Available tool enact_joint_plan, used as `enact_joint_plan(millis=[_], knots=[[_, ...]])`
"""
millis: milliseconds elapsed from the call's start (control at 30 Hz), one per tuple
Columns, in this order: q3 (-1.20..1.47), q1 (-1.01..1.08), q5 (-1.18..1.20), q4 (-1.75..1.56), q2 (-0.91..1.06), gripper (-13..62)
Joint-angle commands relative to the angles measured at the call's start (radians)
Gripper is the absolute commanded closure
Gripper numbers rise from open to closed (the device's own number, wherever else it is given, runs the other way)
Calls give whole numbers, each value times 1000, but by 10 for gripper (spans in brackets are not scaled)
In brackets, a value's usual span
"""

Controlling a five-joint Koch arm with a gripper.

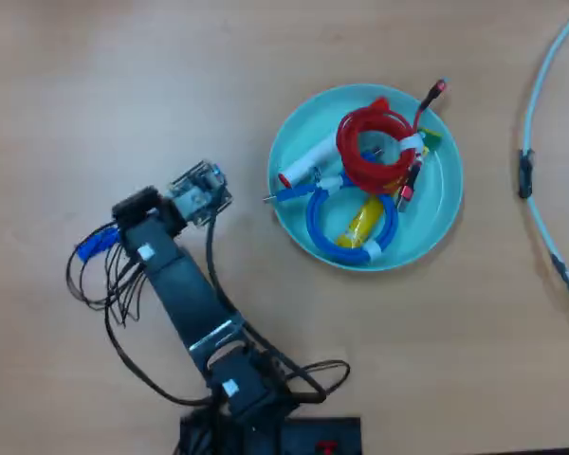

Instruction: Pick up the blue pen and put it in the green bowl

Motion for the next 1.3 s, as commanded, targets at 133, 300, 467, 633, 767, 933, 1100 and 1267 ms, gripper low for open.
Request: enact_joint_plan(millis=[133,300,467,633,767,933,1100,1267], knots=[[-54,124,-9,-215,52,559],[-32,190,-2,-235,52,559],[-26,290,3,-236,49,559],[6,391,5,-236,48,559],[9,469,5,-236,48,559],[11,568,5,-233,46,555],[31,660,-2,-233,44,557],[17,721,-5,-236,34,555]])
